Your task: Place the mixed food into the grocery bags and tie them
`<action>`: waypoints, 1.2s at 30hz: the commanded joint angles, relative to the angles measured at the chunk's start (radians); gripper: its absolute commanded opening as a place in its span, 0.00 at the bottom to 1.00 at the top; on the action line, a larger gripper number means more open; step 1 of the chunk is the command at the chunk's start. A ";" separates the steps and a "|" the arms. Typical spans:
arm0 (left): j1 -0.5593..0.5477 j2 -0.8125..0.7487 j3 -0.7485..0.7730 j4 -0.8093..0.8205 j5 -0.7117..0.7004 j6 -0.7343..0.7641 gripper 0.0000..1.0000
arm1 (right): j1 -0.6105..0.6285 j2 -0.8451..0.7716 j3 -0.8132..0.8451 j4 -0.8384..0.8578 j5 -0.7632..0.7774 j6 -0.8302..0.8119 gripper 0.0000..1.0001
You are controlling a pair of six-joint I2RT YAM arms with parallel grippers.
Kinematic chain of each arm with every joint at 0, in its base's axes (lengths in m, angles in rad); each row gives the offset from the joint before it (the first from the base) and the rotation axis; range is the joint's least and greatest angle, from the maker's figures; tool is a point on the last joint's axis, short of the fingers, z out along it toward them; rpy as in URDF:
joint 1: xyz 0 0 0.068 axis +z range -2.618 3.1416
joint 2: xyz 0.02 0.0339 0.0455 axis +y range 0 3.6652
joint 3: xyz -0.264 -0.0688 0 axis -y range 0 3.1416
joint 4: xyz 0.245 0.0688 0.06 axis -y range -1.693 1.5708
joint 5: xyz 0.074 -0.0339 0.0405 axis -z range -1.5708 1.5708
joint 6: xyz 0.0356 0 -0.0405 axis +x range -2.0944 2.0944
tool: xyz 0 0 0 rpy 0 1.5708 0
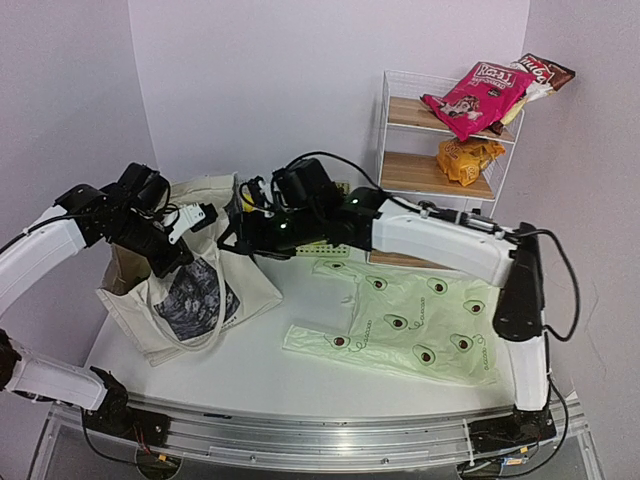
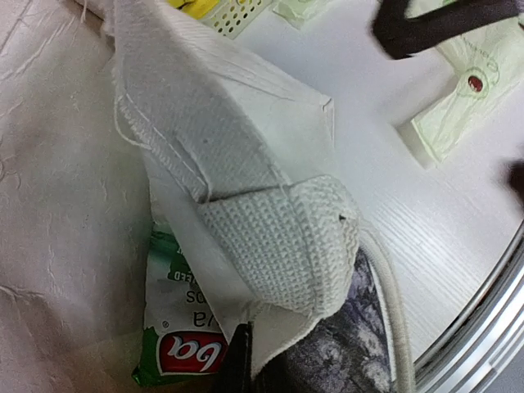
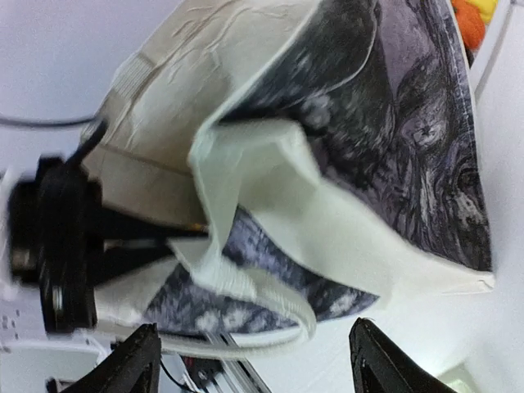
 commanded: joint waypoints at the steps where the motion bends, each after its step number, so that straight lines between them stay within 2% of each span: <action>1: 0.025 0.018 0.106 0.022 0.067 -0.071 0.00 | -0.001 -0.249 -0.204 0.088 -0.033 -0.364 0.80; 4: 0.027 0.035 0.104 0.052 0.045 -0.042 0.00 | -0.012 -0.262 -0.304 0.117 0.038 -0.480 0.84; 8: 0.033 0.059 0.118 0.103 -0.017 -0.002 0.02 | -0.050 -0.164 -0.287 0.137 0.034 -0.546 0.86; 10: 0.036 0.089 0.164 0.105 -0.050 0.023 0.29 | -0.065 -0.095 -0.247 0.159 0.016 -0.546 0.86; 12: 0.043 0.117 0.223 0.101 -0.078 0.061 0.61 | -0.069 -0.046 -0.196 0.180 0.010 -0.545 0.87; 14: 0.059 0.140 0.316 0.075 -0.062 0.097 0.76 | -0.069 -0.001 -0.161 0.194 -0.001 -0.534 0.87; 18: 0.088 0.186 0.448 0.009 -0.014 0.152 0.95 | -0.070 0.054 -0.134 0.212 0.033 -0.518 0.87; 20: 0.122 0.213 0.483 -0.005 -0.010 0.173 0.99 | -0.070 0.065 -0.137 0.227 0.058 -0.515 0.87; 26: 0.317 0.323 0.532 0.030 0.002 0.227 0.99 | -0.079 0.092 -0.130 0.273 0.078 -0.481 0.86; 32: 0.409 0.406 0.548 0.111 -0.019 0.286 1.00 | -0.084 0.117 -0.112 0.286 0.085 -0.475 0.86; 34: 0.431 0.429 0.607 0.094 0.012 0.289 1.00 | -0.085 0.123 -0.109 0.290 0.084 -0.473 0.86; 36: 0.434 0.433 0.673 0.031 0.099 0.299 1.00 | -0.086 0.131 -0.105 0.291 0.080 -0.468 0.86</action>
